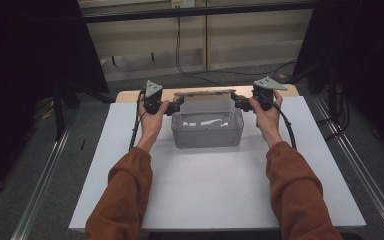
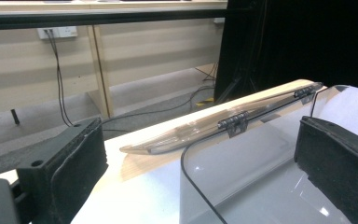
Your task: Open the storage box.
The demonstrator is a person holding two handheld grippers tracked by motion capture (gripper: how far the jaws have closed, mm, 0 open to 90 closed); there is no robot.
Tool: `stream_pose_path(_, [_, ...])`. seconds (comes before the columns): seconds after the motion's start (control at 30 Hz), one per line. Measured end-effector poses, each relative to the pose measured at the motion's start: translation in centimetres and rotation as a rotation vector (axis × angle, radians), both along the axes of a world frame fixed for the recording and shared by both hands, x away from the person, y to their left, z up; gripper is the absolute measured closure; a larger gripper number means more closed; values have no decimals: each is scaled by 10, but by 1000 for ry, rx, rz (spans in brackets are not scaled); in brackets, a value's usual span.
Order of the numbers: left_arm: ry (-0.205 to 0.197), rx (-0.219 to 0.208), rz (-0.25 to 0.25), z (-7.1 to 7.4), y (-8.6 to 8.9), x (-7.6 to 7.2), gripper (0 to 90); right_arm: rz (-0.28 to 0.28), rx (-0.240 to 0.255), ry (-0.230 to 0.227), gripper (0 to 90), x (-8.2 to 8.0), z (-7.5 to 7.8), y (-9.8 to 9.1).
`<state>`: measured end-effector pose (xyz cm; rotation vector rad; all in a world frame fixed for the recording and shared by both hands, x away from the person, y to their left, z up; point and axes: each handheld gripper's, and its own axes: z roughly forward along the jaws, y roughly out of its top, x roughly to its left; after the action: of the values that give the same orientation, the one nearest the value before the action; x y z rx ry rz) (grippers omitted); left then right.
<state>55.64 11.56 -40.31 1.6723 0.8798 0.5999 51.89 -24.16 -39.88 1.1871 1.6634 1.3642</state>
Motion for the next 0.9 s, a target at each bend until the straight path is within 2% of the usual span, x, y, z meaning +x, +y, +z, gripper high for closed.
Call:
stream_pose_path(0.2, [-44,-19,25,-2,3,-12,37,-4,-5,-19,0,-12,2,1])
stream_pose_path(0.33, [-41,-30,19,-2,4,-19,37,-1,-17,-28,11,-18,2,-1])
stream_pose_path(0.5, [-55,-27,9,-1,5,-28,41,-1,-7,-34,9,-26,-1,-1])
stream_pose_path(0.6, [-62,-22,22,-2,5,-35,41,3,6,-31,0,-32,-2,0])
stream_pose_path(0.7, [-57,-37,17,-4,5,-42,41,0,15,-41,0,-38,-3,0])
stream_pose_path(0.9, [-73,-41,7,0,7,-53,41,-7,2,-61,0,-47,0,-4])
